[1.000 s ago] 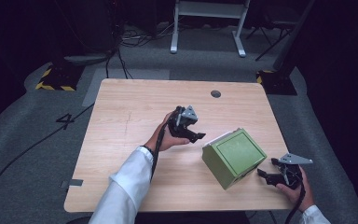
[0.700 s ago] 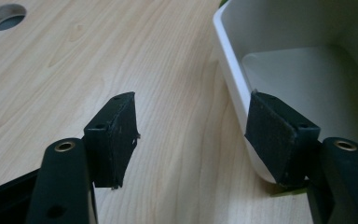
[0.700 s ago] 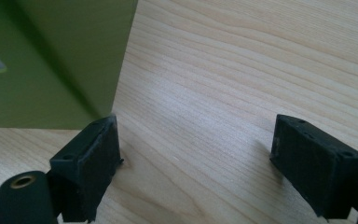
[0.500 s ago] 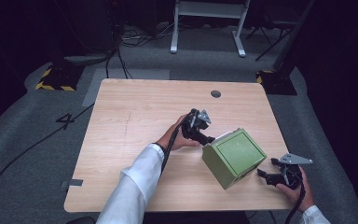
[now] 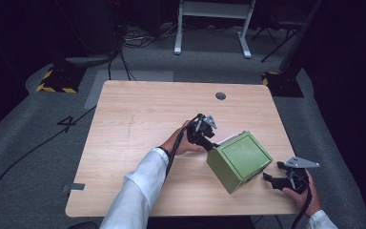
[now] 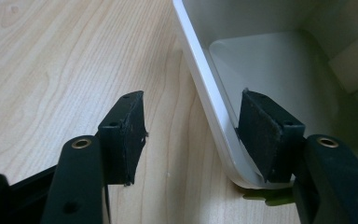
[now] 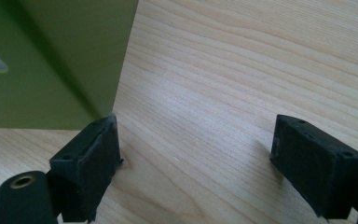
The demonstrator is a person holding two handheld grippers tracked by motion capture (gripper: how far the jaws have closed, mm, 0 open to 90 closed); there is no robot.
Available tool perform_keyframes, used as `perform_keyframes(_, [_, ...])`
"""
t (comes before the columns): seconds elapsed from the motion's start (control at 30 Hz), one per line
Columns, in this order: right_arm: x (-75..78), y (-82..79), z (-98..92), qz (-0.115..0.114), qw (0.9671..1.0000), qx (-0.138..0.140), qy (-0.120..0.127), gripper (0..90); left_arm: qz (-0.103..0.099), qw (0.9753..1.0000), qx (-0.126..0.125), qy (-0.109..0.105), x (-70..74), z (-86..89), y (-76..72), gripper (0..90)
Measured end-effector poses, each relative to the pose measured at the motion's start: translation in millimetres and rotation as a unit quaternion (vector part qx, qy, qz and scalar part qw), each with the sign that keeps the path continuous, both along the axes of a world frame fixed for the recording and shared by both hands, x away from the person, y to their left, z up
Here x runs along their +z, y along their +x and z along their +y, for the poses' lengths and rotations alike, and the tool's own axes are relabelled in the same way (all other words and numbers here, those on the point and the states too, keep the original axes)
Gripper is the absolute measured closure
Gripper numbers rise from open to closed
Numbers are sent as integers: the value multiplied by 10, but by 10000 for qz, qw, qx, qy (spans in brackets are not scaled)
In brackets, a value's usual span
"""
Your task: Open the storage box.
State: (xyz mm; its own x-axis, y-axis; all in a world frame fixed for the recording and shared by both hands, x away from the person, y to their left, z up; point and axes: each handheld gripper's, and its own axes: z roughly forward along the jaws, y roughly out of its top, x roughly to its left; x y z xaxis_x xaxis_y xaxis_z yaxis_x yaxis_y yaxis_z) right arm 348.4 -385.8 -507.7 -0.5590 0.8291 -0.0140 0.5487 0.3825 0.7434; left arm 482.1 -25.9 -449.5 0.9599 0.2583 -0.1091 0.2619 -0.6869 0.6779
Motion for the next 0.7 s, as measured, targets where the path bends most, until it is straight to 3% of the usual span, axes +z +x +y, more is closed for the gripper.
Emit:
perform_keyframes(0.13, [0,1,1,-2,10000,6,0,156,3,10000,20,-49,-1,26,23,463])
perform_keyframes(0.4, [0,1,2,-3,10000,7,0,156,-146,9991,399,62,13,235,149,498])
perform_keyframes(0.43, [0,1,2,-3,10000,5,0,156,-95,9988,484,29,5,266,171,499])
perform_keyframes(0.7, [0,1,2,-3,10000,5,0,156,-150,9974,708,23,-4,397,265,514])
